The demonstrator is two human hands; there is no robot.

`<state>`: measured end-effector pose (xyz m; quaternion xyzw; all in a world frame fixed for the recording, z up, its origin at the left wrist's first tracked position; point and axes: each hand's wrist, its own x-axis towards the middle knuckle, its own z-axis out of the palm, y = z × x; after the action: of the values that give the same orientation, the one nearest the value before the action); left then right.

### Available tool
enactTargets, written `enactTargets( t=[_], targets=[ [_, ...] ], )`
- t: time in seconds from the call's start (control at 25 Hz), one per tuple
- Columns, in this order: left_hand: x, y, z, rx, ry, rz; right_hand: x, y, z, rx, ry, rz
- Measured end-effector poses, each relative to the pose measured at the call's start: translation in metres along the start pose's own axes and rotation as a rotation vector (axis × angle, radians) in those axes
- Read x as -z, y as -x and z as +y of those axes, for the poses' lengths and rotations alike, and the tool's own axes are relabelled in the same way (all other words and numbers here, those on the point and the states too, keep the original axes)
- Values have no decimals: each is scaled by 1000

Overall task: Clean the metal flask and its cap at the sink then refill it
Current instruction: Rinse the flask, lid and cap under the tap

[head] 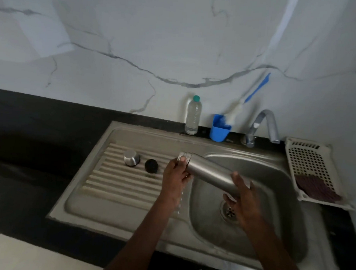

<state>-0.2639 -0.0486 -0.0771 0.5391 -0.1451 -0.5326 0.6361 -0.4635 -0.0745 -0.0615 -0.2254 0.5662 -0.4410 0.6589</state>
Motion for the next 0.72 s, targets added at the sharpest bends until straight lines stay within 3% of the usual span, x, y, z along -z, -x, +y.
enactTargets(
  t=[0.2, 0.4, 0.6, 0.68, 0.72],
  targets=[
    [-49, -27, -9, -96, -306, -95, 59, -49, -12, 129, 701, -132],
    [-103, -56, -22, -128, -618, -359, 48, -83, -26, 126, 860, -355],
    [-134, -100, -41, -81, -841, -581, 47, -118, -11, 195, 721, -58],
    [-149, -114, -43, -80, -780, -528, 50, -131, -6, 201, 722, 20],
    [-158, -123, -44, -160, -807, -464, 52, -139, -4, 198, 734, 61]
  ],
)
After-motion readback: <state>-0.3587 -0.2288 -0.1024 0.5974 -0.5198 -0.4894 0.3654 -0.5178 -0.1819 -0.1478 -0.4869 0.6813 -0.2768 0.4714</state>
